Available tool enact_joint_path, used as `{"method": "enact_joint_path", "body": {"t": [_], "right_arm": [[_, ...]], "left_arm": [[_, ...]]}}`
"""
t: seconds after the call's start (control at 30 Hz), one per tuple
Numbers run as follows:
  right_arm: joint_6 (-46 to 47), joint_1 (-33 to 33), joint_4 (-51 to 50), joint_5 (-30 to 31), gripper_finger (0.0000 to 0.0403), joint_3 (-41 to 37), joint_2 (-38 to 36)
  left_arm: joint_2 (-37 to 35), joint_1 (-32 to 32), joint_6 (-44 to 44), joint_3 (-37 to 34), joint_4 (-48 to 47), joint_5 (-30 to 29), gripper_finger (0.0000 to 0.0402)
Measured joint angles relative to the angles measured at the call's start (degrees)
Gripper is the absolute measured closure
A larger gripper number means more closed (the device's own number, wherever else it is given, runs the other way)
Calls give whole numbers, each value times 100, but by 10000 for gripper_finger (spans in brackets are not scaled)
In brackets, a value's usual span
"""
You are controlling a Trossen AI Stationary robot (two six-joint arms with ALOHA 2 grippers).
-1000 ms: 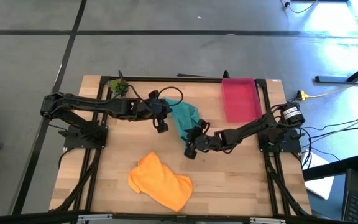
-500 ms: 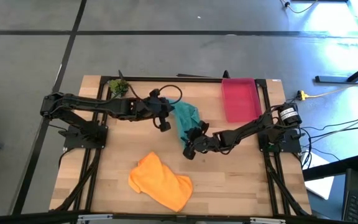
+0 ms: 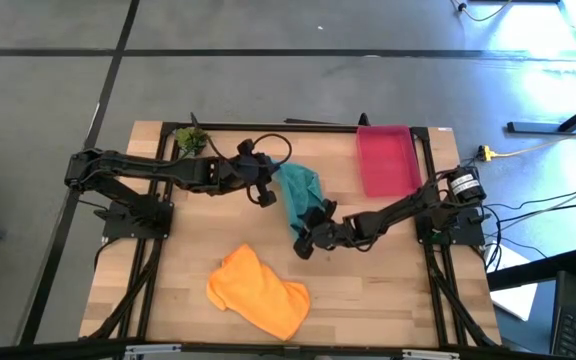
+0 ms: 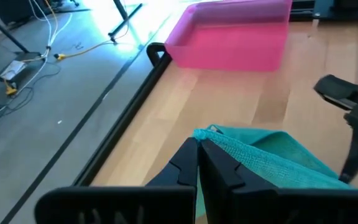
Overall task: Roll microfiber towels into tight, uniform cylinder then place into a basket
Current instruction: Roll the blue microfiber cloth on the table
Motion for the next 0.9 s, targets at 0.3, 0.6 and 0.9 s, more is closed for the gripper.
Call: {"method": "enact_joint_path", "body": {"t": [0.3,0.6,0.9], "right_arm": [[498,170,-80,-44,232,0,0],[895,291,-274,-360,232,0,0],[1047,310,-209,-498,241,-4,310]], "left_arm": [[0,0,-38,0,27,-230,401],[0,0,-44,0,166,-230,401],[0,0,-42,2,182,-228,401]]}}
